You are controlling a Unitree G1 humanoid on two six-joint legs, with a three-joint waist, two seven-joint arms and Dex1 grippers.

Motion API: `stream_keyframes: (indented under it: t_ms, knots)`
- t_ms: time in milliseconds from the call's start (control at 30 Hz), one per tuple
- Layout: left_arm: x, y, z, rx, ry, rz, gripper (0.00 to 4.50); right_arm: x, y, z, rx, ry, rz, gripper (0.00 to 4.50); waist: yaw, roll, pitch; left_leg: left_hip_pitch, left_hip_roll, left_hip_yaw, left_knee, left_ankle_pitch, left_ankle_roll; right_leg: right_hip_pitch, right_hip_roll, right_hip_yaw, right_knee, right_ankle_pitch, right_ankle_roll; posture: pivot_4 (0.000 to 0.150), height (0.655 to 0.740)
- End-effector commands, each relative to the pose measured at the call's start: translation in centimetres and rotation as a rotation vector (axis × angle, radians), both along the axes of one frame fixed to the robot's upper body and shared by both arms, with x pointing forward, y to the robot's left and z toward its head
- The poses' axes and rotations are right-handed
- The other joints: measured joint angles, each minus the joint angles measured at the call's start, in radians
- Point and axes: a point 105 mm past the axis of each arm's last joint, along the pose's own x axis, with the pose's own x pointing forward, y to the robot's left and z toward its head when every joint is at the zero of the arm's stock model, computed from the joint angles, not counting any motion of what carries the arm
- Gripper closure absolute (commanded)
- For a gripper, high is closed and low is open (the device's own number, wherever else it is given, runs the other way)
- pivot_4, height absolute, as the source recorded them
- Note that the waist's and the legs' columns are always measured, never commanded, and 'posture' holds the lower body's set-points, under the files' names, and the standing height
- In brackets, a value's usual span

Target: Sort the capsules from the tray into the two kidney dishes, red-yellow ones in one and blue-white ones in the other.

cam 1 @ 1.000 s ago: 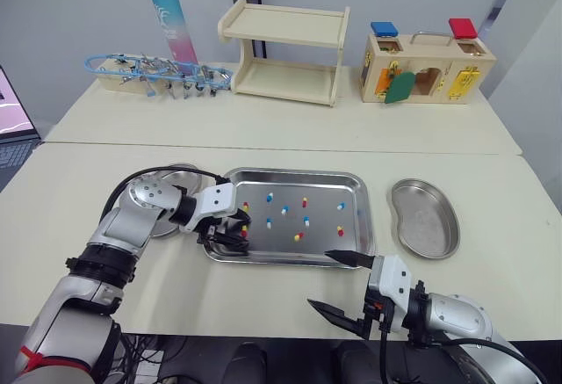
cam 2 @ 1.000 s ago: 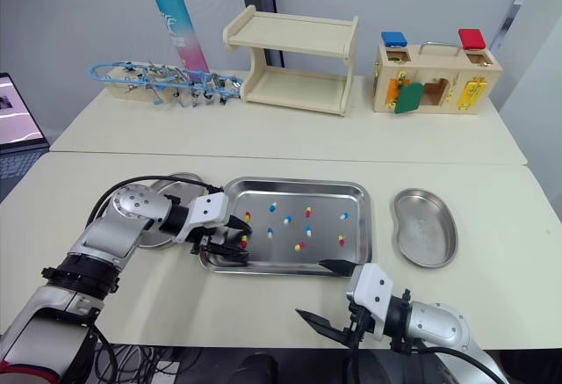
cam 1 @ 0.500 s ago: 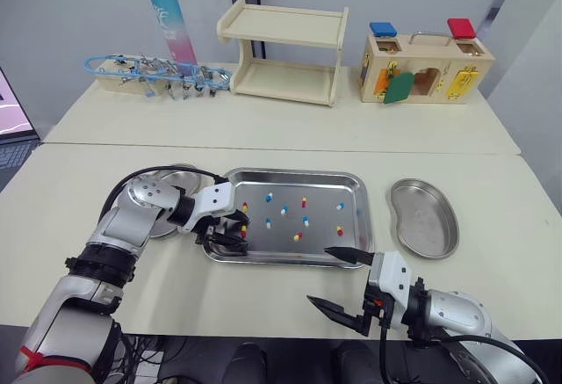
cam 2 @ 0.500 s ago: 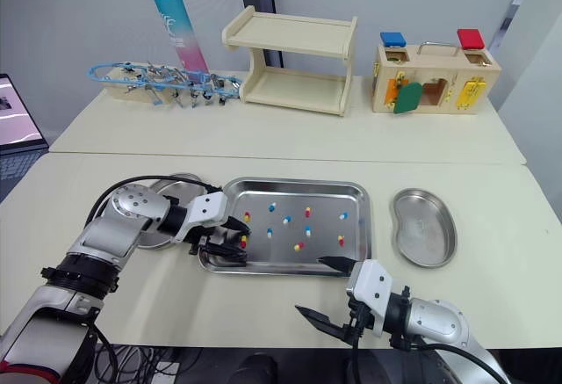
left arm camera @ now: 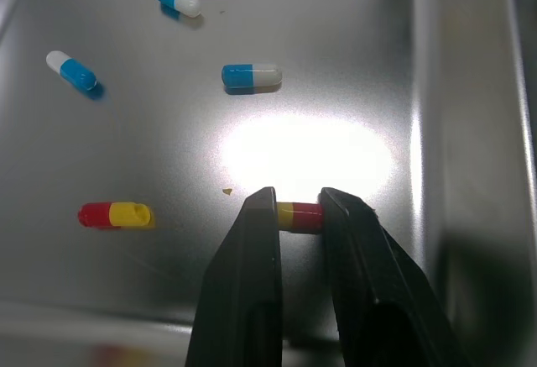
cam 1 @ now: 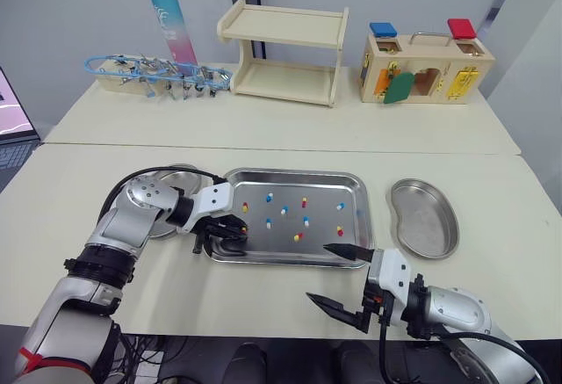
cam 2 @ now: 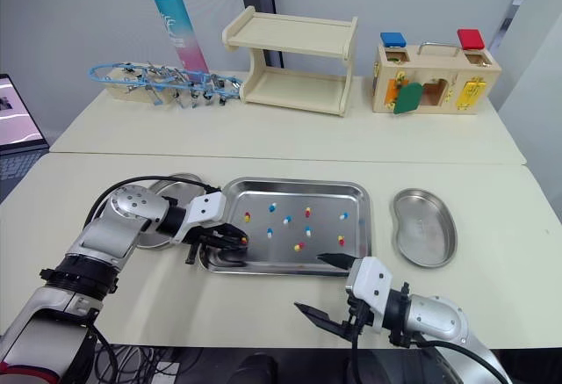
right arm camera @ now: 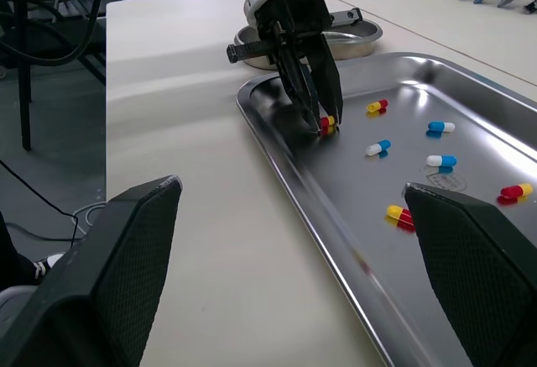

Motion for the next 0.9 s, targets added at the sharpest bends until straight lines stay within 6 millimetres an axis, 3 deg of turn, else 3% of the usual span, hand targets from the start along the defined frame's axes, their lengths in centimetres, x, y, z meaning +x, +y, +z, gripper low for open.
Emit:
stream_keyframes:
  t_ms: [33,100,300,467,533,600,733,900]
  knots:
    - [-0.6,0.4,-1.1,0.017,0.049,0.02,4.1,-0.1,0.3,0.9,0.024,-0.034,0.013,0.0,0.0,0.0,0.0,0.0,0.0,0.0,0.0,0.0,0.0,0.0,0.0,0.0,0.0,0.0,0.0,0.15,0.74]
    - [-0.5,0.2,-0.3,-0.014,0.04,0.028,4.1,0.0,0.2,1.0,0.024,-0.036,0.012,0.0,0.0,0.0,0.0,0.0,0.0,0.0,0.0,0.0,0.0,0.0,0.0,0.0,0.0,0.0,0.0,0.15,0.74]
    - [-0.9,0.4,4.8,-0.161,-0.018,0.093,4.1,0.1,0.0,0.9,0.01,-0.04,0.02,0.0,-0.002,-0.001,0.001,-0.002,0.0,-0.001,0.0,0.0,0.0,-0.001,0.0,0.0,0.0,0.0,0.0,0.15,0.74]
    - [-2.1,3.2,8.0,-0.231,-0.043,0.247,4.1,0.4,-0.3,0.7,-0.008,-0.04,0.045,0.0,-0.015,-0.001,0.001,-0.001,0.0,-0.001,0.0,0.0,0.0,-0.001,0.0,0.0,0.0,0.0,0.0,0.15,0.74]
    - [-2.6,5.8,8.9,-0.255,-0.059,0.39,4.1,0.5,-0.2,0.8,-0.016,-0.043,0.079,0.0,-0.018,-0.001,0.001,-0.001,0.0,-0.001,0.0,0.0,0.0,-0.001,0.0,0.0,0.001,0.0,0.0,0.15,0.74]
    - [-3.2,8.4,9.2,-0.264,-0.077,0.526,4.1,0.5,0.0,1.0,-0.017,-0.047,0.112,0.0,-0.025,-0.001,0.001,-0.001,0.001,-0.001,0.0,0.0,0.0,-0.001,0.001,0.0,0.001,0.0,0.0,0.15,0.74]
    - [-3.0,11.8,8.7,-0.293,-0.142,0.74,4.1,0.9,0.6,1.5,0.0,-0.057,0.141,0.0,-0.021,-0.001,0.001,-0.001,0.002,-0.001,-0.001,0.0,0.0,-0.002,0.001,0.0,0.001,0.0,0.0,0.15,0.74]
    - [-2.1,12.7,7.3,-0.321,-0.178,0.861,4.1,1.1,1.0,1.6,0.009,-0.055,0.161,0.0,0.0,-0.001,0.001,-0.001,0.002,0.0,0.0,0.0,0.0,-0.001,0.001,-0.001,0.0,0.0,0.0,0.15,0.74]
